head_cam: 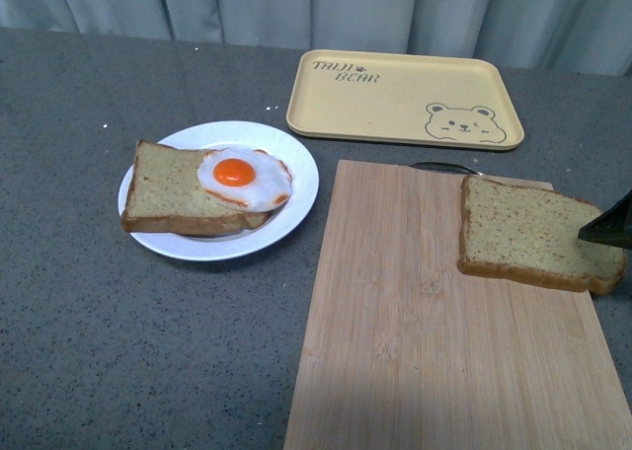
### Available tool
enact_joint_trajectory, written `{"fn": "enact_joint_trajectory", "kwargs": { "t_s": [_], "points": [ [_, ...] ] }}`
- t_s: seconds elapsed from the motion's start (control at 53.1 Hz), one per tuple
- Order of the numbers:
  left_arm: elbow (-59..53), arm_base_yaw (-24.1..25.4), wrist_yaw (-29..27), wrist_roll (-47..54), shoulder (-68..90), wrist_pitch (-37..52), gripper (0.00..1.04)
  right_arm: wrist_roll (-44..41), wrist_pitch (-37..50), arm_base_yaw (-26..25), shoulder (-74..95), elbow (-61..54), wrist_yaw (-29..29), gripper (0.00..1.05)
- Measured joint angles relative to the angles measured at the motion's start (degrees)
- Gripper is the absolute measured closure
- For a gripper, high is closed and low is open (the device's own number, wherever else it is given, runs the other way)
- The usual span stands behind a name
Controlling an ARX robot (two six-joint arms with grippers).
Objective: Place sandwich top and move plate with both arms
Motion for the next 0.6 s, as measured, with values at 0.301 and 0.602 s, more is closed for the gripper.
{"fn": "enact_joint_trajectory", "kwargs": {
  "t_s": [0.301, 0.602],
  "points": [
    [0.0, 0.0, 0.0, 0.0, 0.0, 0.0, 0.07, 1.51, 0.83, 1.7, 4.22, 3.52, 0.37, 0.35],
    [0.0, 0.0, -0.02, 0.0, 0.0, 0.0, 0.07, 2.29, -0.26, 2.01, 3.3, 3.98, 0.63, 0.81]
  ]
}}
